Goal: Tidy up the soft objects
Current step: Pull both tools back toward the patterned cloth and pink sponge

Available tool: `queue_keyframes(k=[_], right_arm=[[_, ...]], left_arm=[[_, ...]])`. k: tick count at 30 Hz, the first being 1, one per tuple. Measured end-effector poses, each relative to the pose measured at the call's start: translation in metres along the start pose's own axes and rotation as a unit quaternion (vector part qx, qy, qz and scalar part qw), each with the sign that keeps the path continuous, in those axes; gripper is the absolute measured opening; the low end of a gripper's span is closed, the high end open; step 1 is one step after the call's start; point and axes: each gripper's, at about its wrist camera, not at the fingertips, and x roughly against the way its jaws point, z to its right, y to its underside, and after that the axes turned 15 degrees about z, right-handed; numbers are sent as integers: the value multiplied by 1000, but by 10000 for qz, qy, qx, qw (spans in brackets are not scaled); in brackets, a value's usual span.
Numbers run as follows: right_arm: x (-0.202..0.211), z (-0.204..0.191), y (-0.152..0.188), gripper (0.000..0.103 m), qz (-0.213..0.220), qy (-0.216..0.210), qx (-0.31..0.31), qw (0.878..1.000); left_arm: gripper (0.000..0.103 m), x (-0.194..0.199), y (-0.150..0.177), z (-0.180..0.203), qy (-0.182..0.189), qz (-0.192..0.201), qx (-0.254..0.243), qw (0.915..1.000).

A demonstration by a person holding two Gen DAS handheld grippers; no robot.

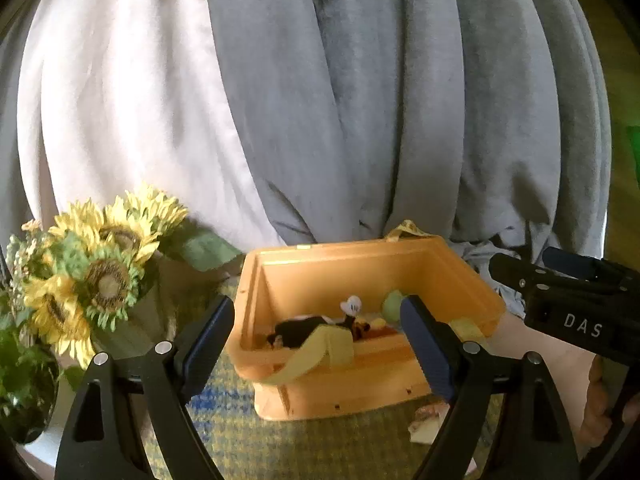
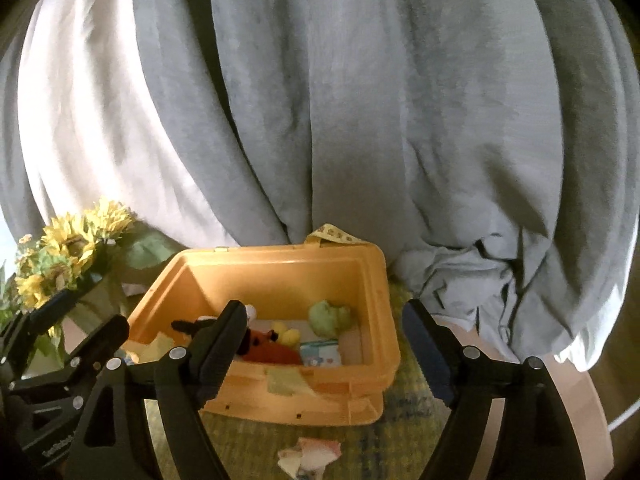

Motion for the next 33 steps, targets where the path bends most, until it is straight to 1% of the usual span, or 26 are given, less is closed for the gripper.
queue_keyframes(k=[8,10,15,21,24,30,33], right_arm=[[29,-2,17,81,-47,33,55,10000],[34,-1,22,81,-104,26,35,9999],[45,4,36,81,-219,110,-125,9996],[54,5,56,81,-395,208,-172,9989],[56,5,66,81,-520,253,-221,9981],[59,3,86,81,-770,375,-318,9958],[62,0,96,81,-846,466,-371,9946]], left_arm=[[85,30,13,0,68,-112,149,9998],[90,35,16,0,23,-154,167,9997],[90,43,26,2,-8,-236,83,9997],[90,47,37,3,25,-357,-72,9993],[90,47,43,4,102,-420,-150,9990],[90,44,53,6,408,-487,-371,9973],[90,41,59,6,656,-545,-484,9952]])
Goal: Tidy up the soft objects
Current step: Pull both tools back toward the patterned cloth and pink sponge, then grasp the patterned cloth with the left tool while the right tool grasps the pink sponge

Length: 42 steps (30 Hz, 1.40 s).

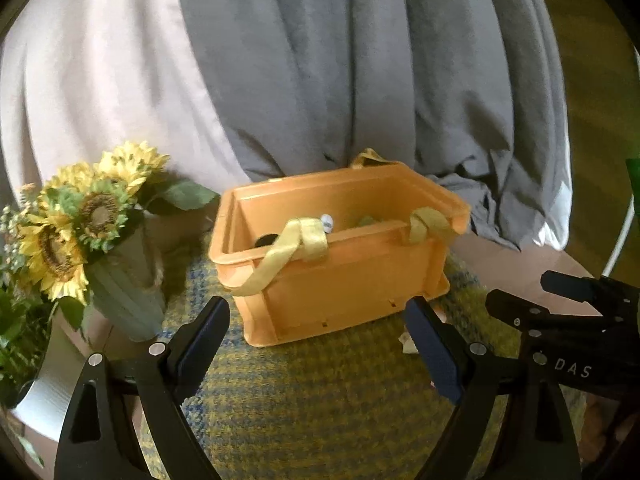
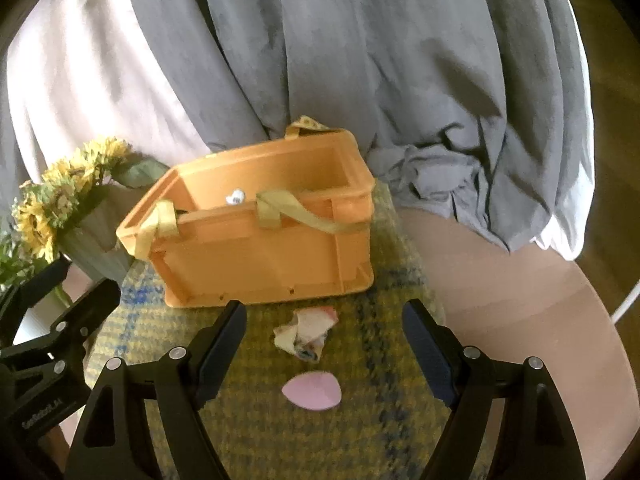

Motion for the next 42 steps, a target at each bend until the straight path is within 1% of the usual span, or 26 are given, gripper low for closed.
queue_keyframes(k=[4,10,16,19,22,26,31,35,42], right_arm=[[-1,-4,13,81,-163,13,-100,9998],[-9,-8,34,81,-410,168,-277,9986],[-17,-12,55,81,-594,279,-314,9974],[-22,-13,64,81,-633,312,-330,9970],[-26,-13,72,80,-622,336,-372,9968],[-32,-14,78,80,-545,361,-381,9971],[-43,-18,87,77,-638,346,-395,9966],[-50,-17,91,74,-702,402,-417,9959],[-60,-15,96,65,-819,459,-407,9948]], left_arm=[[90,-6,6,-1,229,-32,-79,9997],[90,-20,12,-3,618,-58,-266,9977],[89,-46,22,1,1056,-229,-378,9934],[89,-59,29,6,1310,-363,-356,9901],[89,-69,35,12,1464,-441,-386,9875],[89,-82,43,18,1766,-571,-377,9819],[89,-99,50,28,2080,-704,-412,9747],[88,-114,54,38,2336,-864,-478,9673],[80,-135,63,57,2625,-1153,-526,9566]])
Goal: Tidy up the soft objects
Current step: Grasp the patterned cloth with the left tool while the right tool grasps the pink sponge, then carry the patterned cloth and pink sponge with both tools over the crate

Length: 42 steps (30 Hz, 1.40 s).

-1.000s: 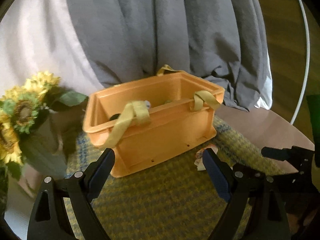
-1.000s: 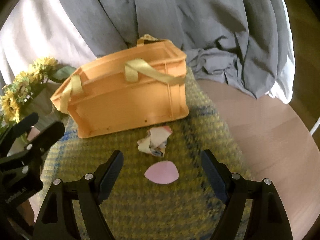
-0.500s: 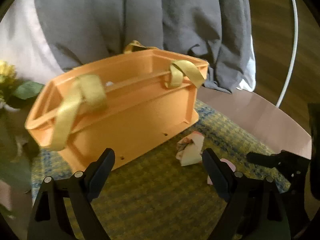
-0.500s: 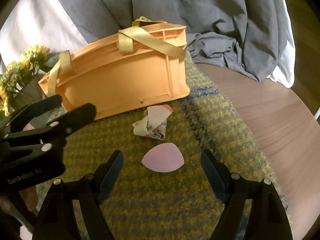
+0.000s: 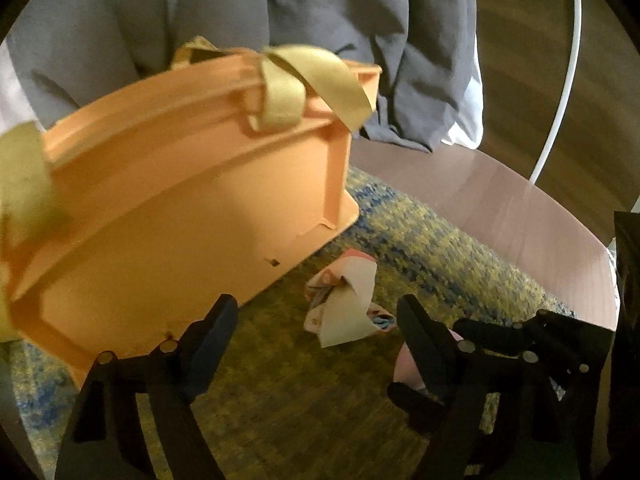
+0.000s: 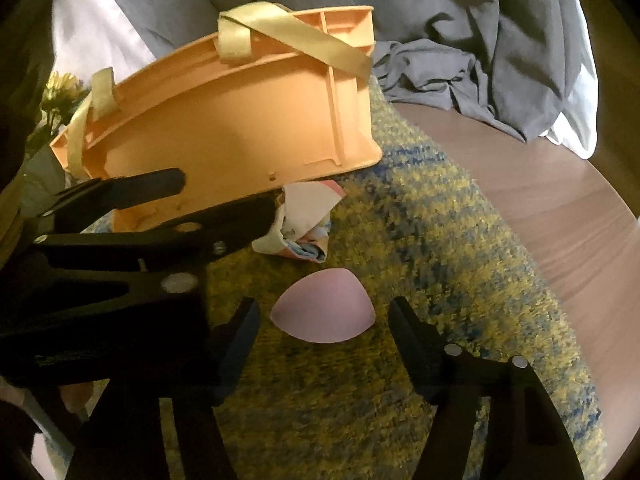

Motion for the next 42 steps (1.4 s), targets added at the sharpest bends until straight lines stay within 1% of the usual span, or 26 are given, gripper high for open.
queue_keyframes(k=[5,7,8,10,11,13,14,15,19,23,27,35,42], right_arm=[[-6,1,1,60,-48,-25,-3,10000],[-7,1,1,57,-48,-44,-20,10000],[-7,1,1,56,-56,-64,-24,10000],[-9,1,0,55,-45,-75,-24,10000],[-9,1,0,55,-42,-82,-25,10000],[-10,1,-1,54,-44,-91,-41,9999],[-11,2,-1,54,-44,-102,-51,9999],[-11,2,-1,54,-41,-109,-55,9999],[-10,3,-1,52,-32,-137,-56,9999],[-10,3,-1,52,-26,-143,-63,9999],[-10,3,0,51,-17,-140,-62,9999],[-4,8,-2,51,66,-103,-87,9999],[13,13,-14,51,264,-205,-141,9993]], left_arm=[[75,-14,4,2,68,-134,92,9998],[69,-20,5,2,68,-204,126,9997],[68,-23,6,2,65,-234,136,9996],[59,-27,7,2,49,-304,147,9994],[56,-30,9,2,48,-342,152,9993],[44,-32,10,3,48,-383,167,9991],[41,-33,11,3,49,-404,185,9990],[40,-33,12,3,28,-412,201,9989],[30,-26,10,4,-57,-320,215,9992],[28,-19,8,3,-299,-259,110,9992],[28,-9,8,-1,-466,-243,165,9985],[28,16,5,-4,-854,-74,166,9962],[28,47,2,-4,-1180,105,293,9925]])
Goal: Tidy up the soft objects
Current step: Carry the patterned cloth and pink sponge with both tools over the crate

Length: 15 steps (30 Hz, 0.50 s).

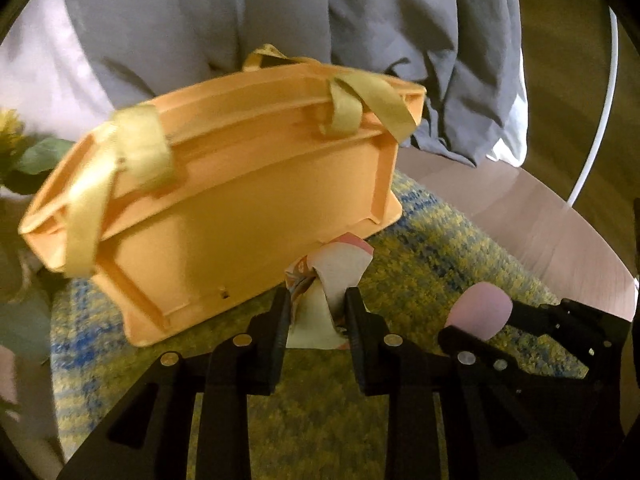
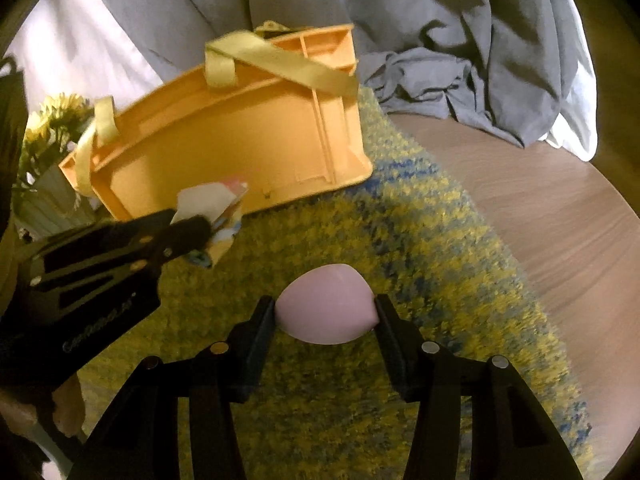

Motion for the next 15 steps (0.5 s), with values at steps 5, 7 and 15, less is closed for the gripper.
queue_keyframes(k=[5,7,15], right_arm=[[17,-1,-10,51,152,-132,20,9998],[23,0,-14,51,217,-180,45,9996],[48,-3,-30,51,493,-401,170,9978]], left_arm=[[28,20,0,1,-225,93,118,9996],[28,28,0,1,-291,122,191,9993],[28,63,-1,1,-632,325,417,9966]])
